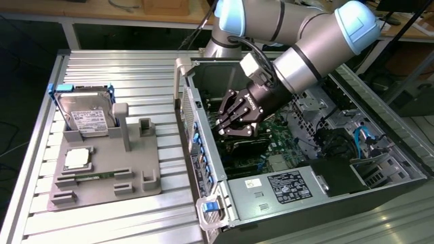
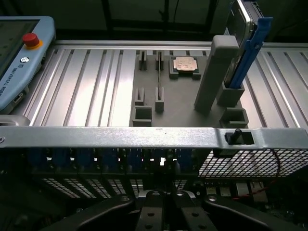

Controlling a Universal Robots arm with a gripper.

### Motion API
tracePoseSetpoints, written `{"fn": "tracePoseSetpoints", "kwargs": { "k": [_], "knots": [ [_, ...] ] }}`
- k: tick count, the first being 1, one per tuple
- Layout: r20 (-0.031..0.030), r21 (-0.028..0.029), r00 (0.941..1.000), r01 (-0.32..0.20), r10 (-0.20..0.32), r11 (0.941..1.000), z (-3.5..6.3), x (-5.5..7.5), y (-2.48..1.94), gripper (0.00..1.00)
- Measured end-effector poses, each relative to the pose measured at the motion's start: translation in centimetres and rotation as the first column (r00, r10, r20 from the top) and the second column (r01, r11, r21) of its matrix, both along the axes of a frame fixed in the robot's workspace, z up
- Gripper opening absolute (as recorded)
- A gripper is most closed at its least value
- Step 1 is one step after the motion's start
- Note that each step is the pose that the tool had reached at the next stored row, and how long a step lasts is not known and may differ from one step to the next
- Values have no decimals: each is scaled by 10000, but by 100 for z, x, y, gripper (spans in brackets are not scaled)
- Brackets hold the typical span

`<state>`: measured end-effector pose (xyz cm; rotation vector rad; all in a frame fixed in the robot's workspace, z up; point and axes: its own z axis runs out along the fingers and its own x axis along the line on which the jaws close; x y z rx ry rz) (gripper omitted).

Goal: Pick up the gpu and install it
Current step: 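Press down on the gpu until it lock into place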

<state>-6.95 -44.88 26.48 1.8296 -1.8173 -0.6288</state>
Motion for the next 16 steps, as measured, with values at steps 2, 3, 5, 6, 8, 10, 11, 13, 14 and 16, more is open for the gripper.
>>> {"fn": "tracePoseSetpoints", "kwargs": {
  "k": [2,3,5,6,8,10,11,13,14,16],
  "knots": [
    [-4,-11,10000,-8,8,10000,-12,-9,-1,11],
    [-3,-8,10000,-5,5,10000,-33,-10,-1,11],
    [-7,23,10000,4,-4,10000,-71,20,2,11],
    [-35,5,10000,0,0,10000,-72,59,0,11],
    [-57,-2,10000,-2,2,10000,-74,96,0,11],
    [-63,-3,10000,-2,2,10000,-79,114,2,11],
    [-62,-5,10000,-1,1,10000,-80,113,3,11],
    [-7,-1,10000,-1,1,10000,-91,101,5,11],
    [16,-1,10000,-2,2,10000,-99,95,5,11],
    [65,-3,10000,-2,2,10000,-123,84,6,11]
  ]
}}
